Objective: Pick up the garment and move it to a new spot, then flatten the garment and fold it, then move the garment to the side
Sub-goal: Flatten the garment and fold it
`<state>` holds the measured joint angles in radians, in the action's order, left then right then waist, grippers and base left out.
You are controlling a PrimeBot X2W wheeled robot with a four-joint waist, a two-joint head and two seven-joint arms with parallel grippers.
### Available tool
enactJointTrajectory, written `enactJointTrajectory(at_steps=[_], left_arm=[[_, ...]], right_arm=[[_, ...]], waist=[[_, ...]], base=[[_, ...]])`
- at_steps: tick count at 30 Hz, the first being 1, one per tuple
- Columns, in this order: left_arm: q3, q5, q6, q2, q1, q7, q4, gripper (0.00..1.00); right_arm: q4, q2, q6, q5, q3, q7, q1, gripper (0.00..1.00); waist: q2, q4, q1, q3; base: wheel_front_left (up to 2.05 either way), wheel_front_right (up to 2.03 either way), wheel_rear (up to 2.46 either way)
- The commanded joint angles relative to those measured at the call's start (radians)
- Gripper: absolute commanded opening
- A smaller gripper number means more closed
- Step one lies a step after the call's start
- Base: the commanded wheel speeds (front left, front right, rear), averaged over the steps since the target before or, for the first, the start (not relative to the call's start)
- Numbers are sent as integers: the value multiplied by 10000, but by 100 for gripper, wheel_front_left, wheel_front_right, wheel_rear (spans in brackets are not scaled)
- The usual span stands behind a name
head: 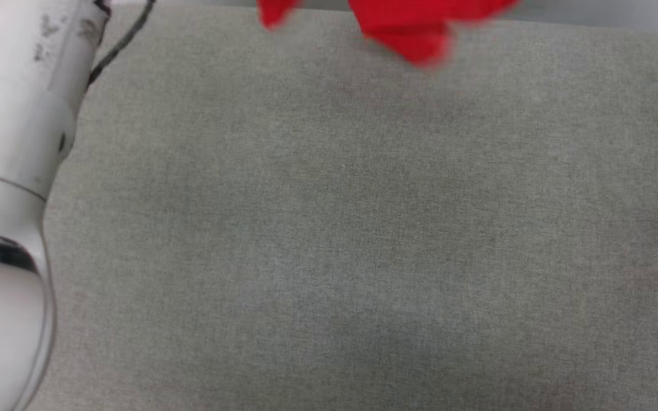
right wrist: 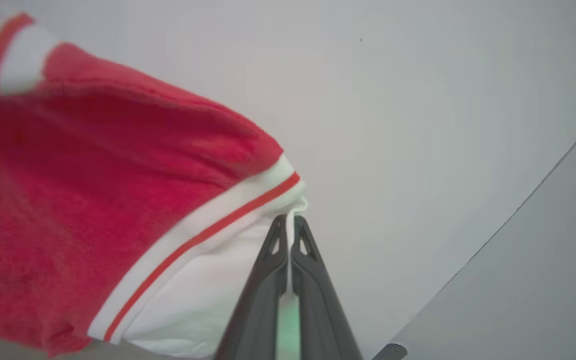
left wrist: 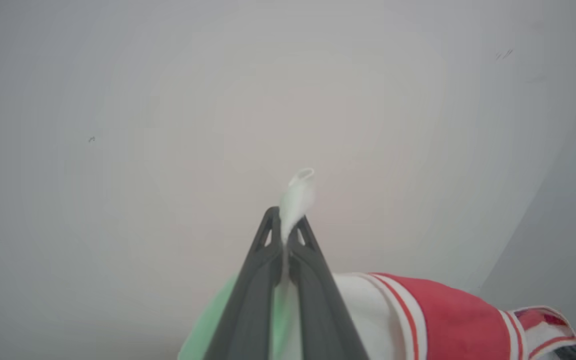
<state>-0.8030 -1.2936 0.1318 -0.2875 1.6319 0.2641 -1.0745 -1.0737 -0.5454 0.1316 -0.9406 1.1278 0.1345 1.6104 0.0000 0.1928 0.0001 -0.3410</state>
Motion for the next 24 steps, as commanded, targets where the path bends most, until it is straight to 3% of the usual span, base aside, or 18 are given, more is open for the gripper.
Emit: enactJointTrajectory(at_steps=[1,6,15,24], left_arm=[[356,368,-28,53,-378,-6,45,0],[854,988,-28,383,-1089,6,-493,0],[1403,198,-28,535,-740,-299,-1459,0],[2269,-887,-26,515,-629,-164,47,0]], right_arm=[[-270,148,-18,59,-60,182,-58,0],[-564,421,-18,147,229,-124,-424,0],[-1063,769,-18,348,124,190,793,0],[-1282,936,-18,594,9,975,1702,0]], waist=[[0,-10,-1,-74],[0,-97,-1,-157],[0,-416,-1,-700],[0,-532,-1,-759]], base=[[0,0,0],[0,0,0],[0,0,0],[0,0,0]])
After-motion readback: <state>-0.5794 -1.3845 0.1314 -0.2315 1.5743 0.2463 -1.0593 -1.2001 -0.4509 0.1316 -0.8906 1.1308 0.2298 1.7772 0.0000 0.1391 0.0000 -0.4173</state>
